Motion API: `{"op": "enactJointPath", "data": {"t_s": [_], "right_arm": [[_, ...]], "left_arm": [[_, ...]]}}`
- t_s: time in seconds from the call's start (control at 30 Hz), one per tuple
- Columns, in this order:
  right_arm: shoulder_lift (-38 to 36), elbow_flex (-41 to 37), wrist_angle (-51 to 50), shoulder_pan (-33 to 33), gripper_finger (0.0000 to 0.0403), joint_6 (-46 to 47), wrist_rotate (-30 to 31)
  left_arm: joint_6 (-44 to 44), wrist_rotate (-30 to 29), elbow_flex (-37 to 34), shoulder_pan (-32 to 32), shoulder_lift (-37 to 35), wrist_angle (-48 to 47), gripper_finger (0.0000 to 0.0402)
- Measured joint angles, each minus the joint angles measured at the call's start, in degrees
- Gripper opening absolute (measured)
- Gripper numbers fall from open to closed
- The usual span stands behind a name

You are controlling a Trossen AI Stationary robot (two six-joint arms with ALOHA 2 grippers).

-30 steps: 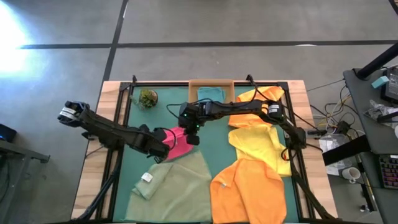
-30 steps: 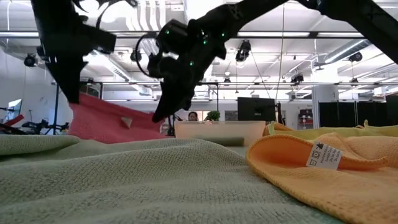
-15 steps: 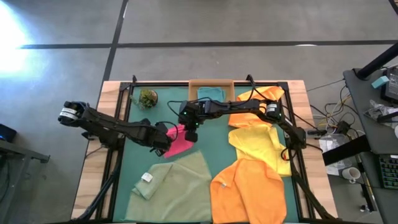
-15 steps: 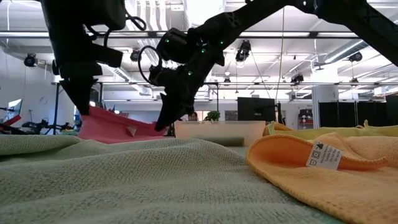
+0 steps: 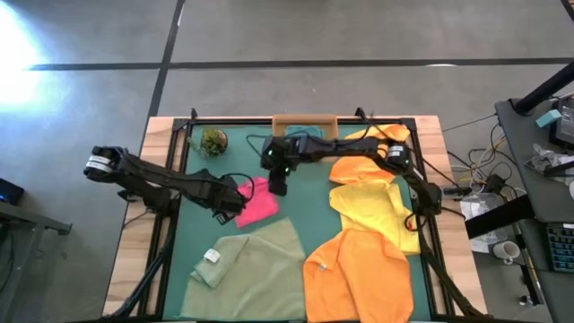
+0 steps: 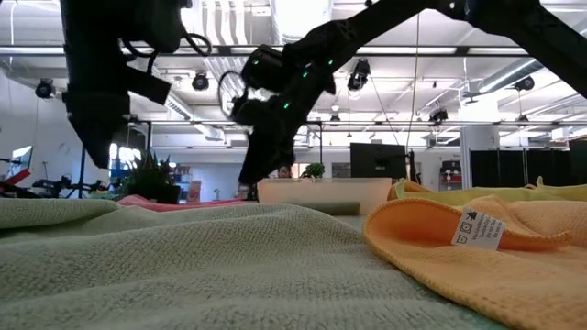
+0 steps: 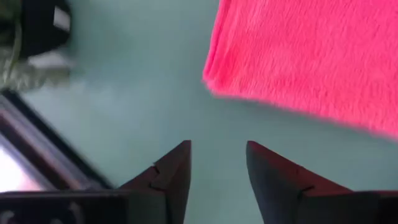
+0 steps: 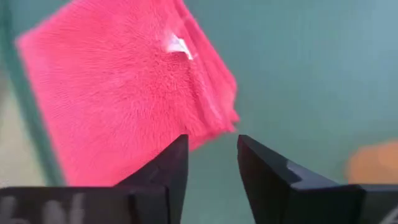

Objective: Fold microfiber towels
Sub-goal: Stack the pink microfiber towel on top of the blue microfiber towel in the orange bin

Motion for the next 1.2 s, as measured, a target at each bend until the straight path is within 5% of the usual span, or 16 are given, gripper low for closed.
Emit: {"op": "enactJointPath", "data": {"t_s": [0.13,0.5,0.97,1.2], "right_arm": [[-3.5,0.1,-6.3,-2.4,0.0146,-4.2,-8.1],[-4.7,-6.2,-12.2,1.1,0.0135,-17.9,-20.6],[-4.7,-12.1,3.0,7.2,0.0121,-25.4,-19.8],[-4.5,-12.2,7.7,7.2,0.0116,-27.3,-12.5]], "left_arm": [[1.3,2.4,2.8,-1.3,-0.6,-0.9,0.0152],[1.1,-0.7,0.9,-12.9,1.4,22.4,0.0152],[3.2,-1.0,0.9,-14.8,11.2,23.9,0.0152],[7.2,-2.2,0.8,-14.8,12.0,24.0,0.0152]]}}
